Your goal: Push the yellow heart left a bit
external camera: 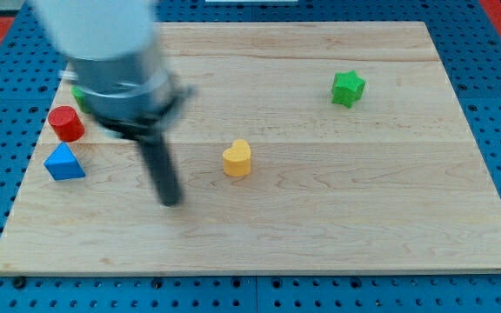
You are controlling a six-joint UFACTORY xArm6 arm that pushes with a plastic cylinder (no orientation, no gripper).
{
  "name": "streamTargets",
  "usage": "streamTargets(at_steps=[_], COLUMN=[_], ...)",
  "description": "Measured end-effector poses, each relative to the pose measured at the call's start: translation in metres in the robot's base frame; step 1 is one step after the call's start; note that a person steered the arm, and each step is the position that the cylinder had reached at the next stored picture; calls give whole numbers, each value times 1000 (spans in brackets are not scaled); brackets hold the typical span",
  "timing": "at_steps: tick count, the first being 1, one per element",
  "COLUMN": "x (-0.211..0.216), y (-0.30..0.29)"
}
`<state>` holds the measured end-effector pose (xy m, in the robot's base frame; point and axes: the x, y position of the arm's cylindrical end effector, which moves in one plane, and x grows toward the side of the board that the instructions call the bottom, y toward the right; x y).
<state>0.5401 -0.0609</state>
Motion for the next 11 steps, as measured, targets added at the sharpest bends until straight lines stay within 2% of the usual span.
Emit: streamTargets(at_steps=[1,2,3,4,5,6,7,9,10,11], x=[5,-19,-44,-54,-73,-45,-17,-53,-68,-36], y=[132,242,208,114,45,-11,-17,-2,-40,-84])
